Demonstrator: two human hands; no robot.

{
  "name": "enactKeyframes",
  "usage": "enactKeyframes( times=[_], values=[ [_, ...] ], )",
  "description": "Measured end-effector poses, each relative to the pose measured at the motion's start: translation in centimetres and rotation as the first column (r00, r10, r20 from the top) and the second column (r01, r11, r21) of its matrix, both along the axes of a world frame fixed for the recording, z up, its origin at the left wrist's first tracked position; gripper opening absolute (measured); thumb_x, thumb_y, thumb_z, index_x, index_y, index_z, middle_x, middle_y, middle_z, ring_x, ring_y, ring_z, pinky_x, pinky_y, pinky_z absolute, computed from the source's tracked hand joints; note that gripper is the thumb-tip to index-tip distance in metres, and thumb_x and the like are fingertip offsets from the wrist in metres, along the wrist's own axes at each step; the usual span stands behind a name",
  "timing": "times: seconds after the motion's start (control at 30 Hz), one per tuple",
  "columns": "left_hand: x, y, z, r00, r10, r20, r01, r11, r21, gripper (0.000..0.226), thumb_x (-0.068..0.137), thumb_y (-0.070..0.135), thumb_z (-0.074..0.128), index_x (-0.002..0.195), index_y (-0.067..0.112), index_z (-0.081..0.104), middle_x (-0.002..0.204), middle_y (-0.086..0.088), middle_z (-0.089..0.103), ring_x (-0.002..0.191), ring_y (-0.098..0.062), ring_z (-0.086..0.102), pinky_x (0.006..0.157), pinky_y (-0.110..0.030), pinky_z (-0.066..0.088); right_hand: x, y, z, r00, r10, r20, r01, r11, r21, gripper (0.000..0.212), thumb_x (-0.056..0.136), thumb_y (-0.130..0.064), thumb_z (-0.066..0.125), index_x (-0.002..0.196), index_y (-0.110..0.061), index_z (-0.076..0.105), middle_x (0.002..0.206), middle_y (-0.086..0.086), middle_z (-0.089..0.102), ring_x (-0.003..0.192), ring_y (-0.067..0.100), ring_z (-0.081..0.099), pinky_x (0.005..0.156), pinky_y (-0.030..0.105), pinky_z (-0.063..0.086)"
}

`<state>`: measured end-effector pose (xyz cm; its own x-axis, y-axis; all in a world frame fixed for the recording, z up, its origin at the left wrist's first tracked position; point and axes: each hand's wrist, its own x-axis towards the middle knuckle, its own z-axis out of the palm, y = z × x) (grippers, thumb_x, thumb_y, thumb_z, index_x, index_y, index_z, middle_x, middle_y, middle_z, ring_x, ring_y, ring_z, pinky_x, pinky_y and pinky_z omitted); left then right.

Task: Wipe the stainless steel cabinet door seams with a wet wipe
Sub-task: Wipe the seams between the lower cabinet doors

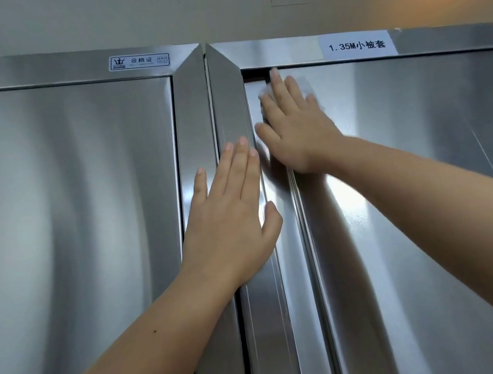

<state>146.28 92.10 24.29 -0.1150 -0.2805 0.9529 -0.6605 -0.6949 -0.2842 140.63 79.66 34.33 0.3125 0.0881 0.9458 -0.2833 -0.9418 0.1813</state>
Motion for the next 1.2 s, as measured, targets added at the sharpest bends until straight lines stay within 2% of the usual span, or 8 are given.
enactKeyframes(
  times=[0.13,0.33,0.53,0.67,0.77,0.97,1.1,1.2],
  values=[
    [0.0,0.1,-0.1,1.0,-0.002,0.008,0.001,1.0,0.007,0.071,0.083,0.037,0.005,0.147,0.01,0.014,0.156,-0.003,0.008,0.143,-0.016,0.004,0.114,-0.039,0.006,0.4,0.6,1.3,0.999,0.012,0.043,-0.014,0.999,0.044,0.059,0.099,-0.034,0.022,0.149,-0.007,0.006,0.155,0.012,-0.017,0.143,0.026,-0.013,0.113,0.042,-0.003],
    [0.2,0.3,-0.4,1.0,0.015,-0.002,-0.015,1.0,0.018,0.071,0.082,0.038,-0.002,0.148,0.013,0.007,0.156,-0.001,0.0,0.143,-0.014,-0.001,0.114,-0.038,0.002,0.3,-0.4,-6.4,0.997,0.063,0.037,-0.063,0.998,-0.014,0.063,0.097,-0.039,0.026,0.149,-0.01,0.005,0.155,0.01,-0.017,0.143,0.025,-0.013,0.113,0.039,-0.005],
    [0.4,0.3,-0.5,1.0,0.014,0.007,-0.014,1.0,0.023,0.069,0.084,0.038,0.0,0.147,0.012,0.005,0.156,-0.001,0.001,0.143,-0.014,-0.001,0.114,-0.039,0.003,0.4,0.5,-2.8,0.999,0.017,0.048,-0.019,0.999,0.049,0.061,0.1,-0.037,0.022,0.15,-0.008,0.002,0.155,0.011,-0.019,0.143,0.024,-0.014,0.113,0.041,-0.005],
    [0.5,0.6,-0.8,1.0,-0.006,-0.001,0.006,1.0,0.013,0.067,0.085,0.038,0.005,0.147,0.011,0.01,0.155,-0.002,0.007,0.143,-0.014,0.005,0.113,-0.04,0.006,1.1,0.4,-3.8,0.991,0.081,0.103,-0.087,0.995,0.052,0.059,0.1,-0.036,0.021,0.15,-0.011,0.004,0.156,0.008,-0.016,0.143,0.021,-0.014,0.113,0.039,-0.007],
    [0.5,0.7,-1.1,1.0,-0.011,-0.01,0.011,1.0,0.01,0.069,0.084,0.038,0.005,0.147,0.011,0.01,0.156,-0.003,0.007,0.143,-0.014,0.003,0.113,-0.04,0.005,1.2,0.2,-5.2,0.99,0.078,0.116,-0.085,0.995,0.053,0.063,0.099,-0.044,0.02,0.15,-0.011,0.004,0.156,0.007,-0.016,0.143,0.02,-0.015,0.113,0.038,-0.009],
    [0.8,1.2,-1.3,0.999,-0.033,-0.026,0.033,0.999,-0.018,0.07,0.083,0.038,0.008,0.147,0.009,0.011,0.156,-0.003,0.007,0.142,-0.013,0.0,0.113,-0.041,0.004,1.3,1.3,-2.4,0.993,0.062,0.102,-0.074,0.991,0.113,0.073,0.096,-0.055,0.018,0.15,-0.009,0.002,0.155,0.007,-0.019,0.142,0.021,-0.017,0.113,0.041,-0.008],
    [1.0,1.8,-1.5,0.998,-0.059,-0.034,0.059,0.998,-0.003,0.069,0.084,0.039,0.009,0.147,0.012,0.012,0.155,-0.001,0.006,0.139,-0.007,-0.004,0.113,-0.043,0.005,1.7,1.0,-5.6,0.985,0.078,0.151,-0.091,0.993,0.08,0.073,0.095,-0.054,0.02,0.15,-0.009,0.001,0.155,0.007,-0.019,0.142,0.02,-0.017,0.113,0.038,-0.01],
    [1.1,2.1,-1.6,0.998,-0.053,-0.037,0.054,0.998,0.012,0.069,0.084,0.04,0.009,0.147,0.013,0.013,0.155,0.0,0.005,0.139,-0.006,-0.005,0.114,-0.043,0.006,1.5,0.4,-7.4,0.989,0.073,0.128,-0.079,0.996,0.041,0.076,0.093,-0.056,0.02,0.15,-0.01,0.002,0.155,0.006,-0.018,0.142,0.02,-0.017,0.112,0.037,-0.01]
  ],
)
